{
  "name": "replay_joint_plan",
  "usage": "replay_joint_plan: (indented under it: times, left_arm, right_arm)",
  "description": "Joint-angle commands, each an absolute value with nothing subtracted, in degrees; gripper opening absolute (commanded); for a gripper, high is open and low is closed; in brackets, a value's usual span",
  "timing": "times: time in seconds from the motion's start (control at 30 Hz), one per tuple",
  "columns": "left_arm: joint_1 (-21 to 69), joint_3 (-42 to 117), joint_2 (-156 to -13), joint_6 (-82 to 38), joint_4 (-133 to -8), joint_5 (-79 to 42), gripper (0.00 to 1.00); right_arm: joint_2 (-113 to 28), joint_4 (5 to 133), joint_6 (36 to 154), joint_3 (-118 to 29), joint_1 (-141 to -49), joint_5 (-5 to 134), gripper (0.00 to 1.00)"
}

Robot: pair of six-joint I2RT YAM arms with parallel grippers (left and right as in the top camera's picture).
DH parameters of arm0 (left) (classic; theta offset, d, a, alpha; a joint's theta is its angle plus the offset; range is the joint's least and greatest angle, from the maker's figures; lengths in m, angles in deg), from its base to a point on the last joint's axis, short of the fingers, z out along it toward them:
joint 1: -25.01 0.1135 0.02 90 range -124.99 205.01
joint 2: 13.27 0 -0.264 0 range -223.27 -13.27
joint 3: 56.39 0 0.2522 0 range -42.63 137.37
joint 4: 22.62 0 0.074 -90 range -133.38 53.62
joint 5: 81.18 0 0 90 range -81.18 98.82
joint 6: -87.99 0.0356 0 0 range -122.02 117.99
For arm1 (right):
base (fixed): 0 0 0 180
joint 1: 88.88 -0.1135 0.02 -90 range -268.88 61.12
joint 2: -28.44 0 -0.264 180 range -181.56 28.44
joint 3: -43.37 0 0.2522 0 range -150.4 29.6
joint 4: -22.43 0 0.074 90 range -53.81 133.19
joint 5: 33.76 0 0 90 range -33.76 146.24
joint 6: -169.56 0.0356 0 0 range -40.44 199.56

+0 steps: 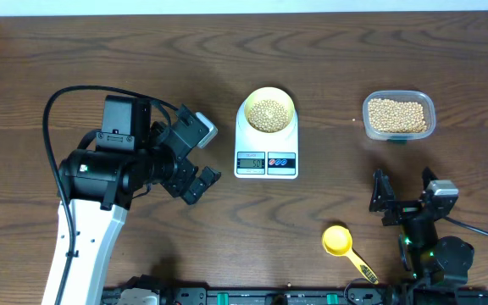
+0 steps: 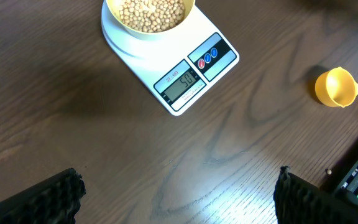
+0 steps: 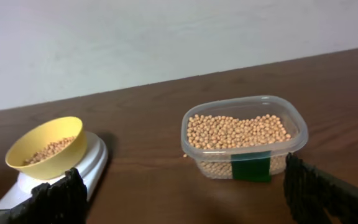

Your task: Scoop item into bowl and weigh 50g on scale

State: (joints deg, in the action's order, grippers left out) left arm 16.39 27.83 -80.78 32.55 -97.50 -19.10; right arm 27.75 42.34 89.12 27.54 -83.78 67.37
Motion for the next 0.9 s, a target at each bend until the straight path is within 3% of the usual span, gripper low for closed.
replay_joint_plan:
  times: [0.0,0.87]
  left_arm:
    - [16.59,27.72,-80.69,32.9,-97.61,-18.79,1.0]
    - [16.59,27.72,-80.69,32.9,-97.61,-18.79,1.0]
  right_arm:
    - [28.15,42.19,86.09,28.11,-84.19,67.75,0.99]
    - [28.17,42.23,86.02,28.13,-85.24,67.29,0.99]
